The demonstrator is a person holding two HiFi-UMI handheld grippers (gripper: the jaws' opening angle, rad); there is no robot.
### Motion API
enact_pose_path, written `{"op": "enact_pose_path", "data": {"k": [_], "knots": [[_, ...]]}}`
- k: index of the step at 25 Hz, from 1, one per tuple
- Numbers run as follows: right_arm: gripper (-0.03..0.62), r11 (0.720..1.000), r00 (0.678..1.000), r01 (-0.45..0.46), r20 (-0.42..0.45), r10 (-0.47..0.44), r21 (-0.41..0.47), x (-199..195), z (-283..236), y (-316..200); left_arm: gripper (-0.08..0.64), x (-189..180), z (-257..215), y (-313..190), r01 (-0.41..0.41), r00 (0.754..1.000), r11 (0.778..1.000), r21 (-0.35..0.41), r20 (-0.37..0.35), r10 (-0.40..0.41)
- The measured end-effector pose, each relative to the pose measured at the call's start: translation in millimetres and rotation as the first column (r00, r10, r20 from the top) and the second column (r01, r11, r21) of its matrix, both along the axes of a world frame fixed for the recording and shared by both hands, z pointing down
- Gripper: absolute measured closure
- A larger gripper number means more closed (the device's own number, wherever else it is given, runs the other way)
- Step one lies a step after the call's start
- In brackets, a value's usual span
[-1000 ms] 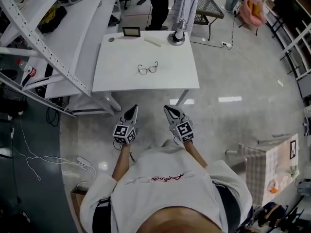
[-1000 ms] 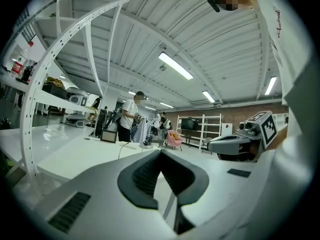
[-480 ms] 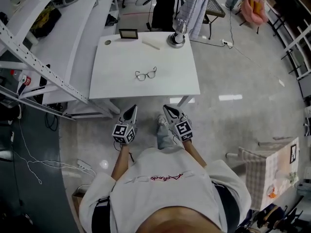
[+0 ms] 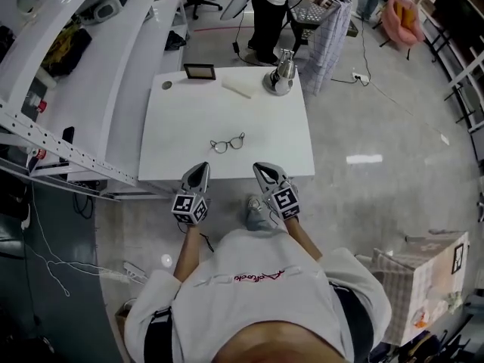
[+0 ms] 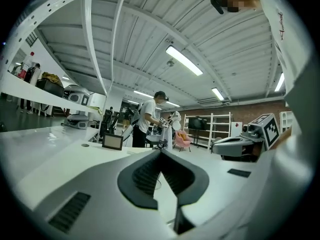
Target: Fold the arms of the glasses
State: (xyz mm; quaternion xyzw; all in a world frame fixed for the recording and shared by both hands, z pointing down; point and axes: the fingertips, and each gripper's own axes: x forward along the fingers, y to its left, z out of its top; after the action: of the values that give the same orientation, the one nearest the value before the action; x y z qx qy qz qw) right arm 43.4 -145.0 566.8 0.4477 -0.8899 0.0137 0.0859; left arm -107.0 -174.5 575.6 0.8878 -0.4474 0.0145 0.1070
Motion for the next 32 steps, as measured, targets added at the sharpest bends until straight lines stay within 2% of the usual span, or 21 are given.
{"op": "enact_pose_path", "data": {"k": [14,23,32], "knots": [[0.561,0.997,0.997,0.072,0.020,-0.072,-0.005,13,-6,-102,0.538,0,-9,-88,0.100,0.995,0.995,-0.016,-0.018,-0.100],[0.561,0.993,0.992,0.118,0.037,-0.118,-0.009,3,-9,-150,0.538,-13,-7,-128,0.162,0.986,0.987,-0.018,-0.026,-0.162],[0.561,0.994,0.995,0.098,0.017,-0.098,-0.048,-7,1,-173,0.538,-29,-1,-149,0.144,0.989,0.988,-0.051,-0.032,-0.146]]}}
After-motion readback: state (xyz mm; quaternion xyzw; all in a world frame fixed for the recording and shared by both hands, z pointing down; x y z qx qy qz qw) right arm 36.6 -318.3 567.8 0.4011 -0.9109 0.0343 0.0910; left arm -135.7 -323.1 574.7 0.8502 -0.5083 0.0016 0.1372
